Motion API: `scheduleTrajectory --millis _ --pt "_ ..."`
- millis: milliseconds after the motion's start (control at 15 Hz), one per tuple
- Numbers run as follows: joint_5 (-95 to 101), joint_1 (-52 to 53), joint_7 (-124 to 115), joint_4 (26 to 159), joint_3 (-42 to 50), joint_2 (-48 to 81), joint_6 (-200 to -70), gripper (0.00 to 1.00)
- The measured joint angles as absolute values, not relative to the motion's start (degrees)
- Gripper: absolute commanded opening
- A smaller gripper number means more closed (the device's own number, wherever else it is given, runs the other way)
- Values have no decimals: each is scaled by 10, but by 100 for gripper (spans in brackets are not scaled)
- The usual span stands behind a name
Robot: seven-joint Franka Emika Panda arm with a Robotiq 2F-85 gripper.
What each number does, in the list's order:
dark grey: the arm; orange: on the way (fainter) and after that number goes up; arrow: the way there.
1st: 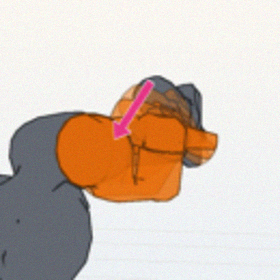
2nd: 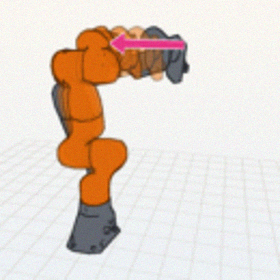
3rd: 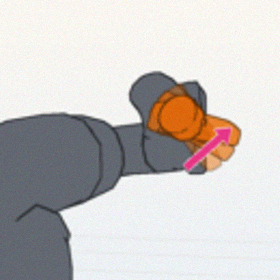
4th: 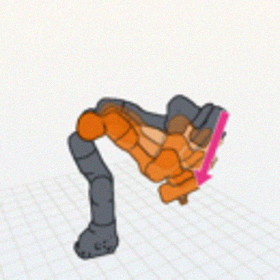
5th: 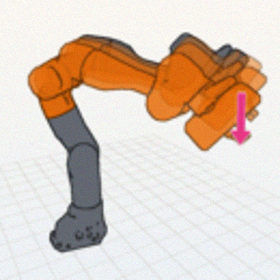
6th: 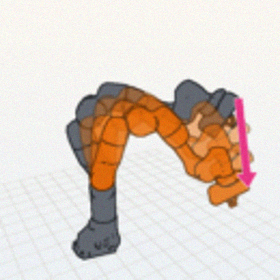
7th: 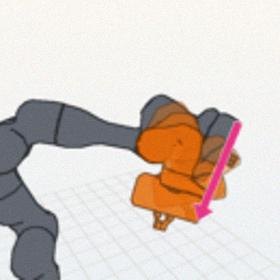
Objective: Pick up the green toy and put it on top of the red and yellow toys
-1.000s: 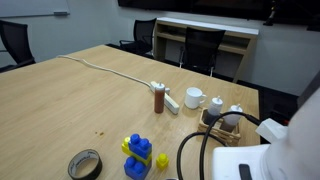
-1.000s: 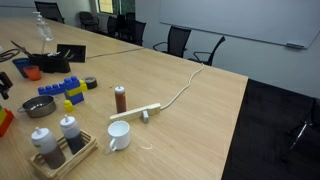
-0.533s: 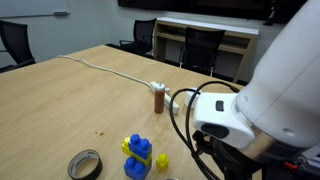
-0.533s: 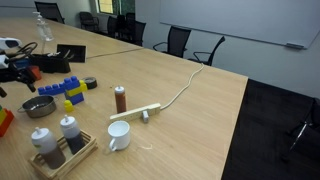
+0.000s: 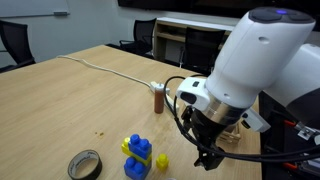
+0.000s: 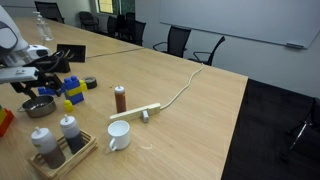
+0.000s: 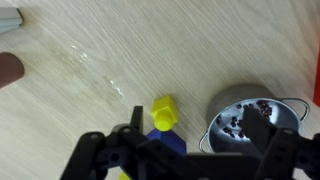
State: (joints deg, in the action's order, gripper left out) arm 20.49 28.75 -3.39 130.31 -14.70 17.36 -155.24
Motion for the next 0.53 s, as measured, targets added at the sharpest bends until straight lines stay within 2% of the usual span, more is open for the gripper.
scheduleTrajectory --millis 533 --pt "188 279 -20 1284 -156 198 -1554 100"
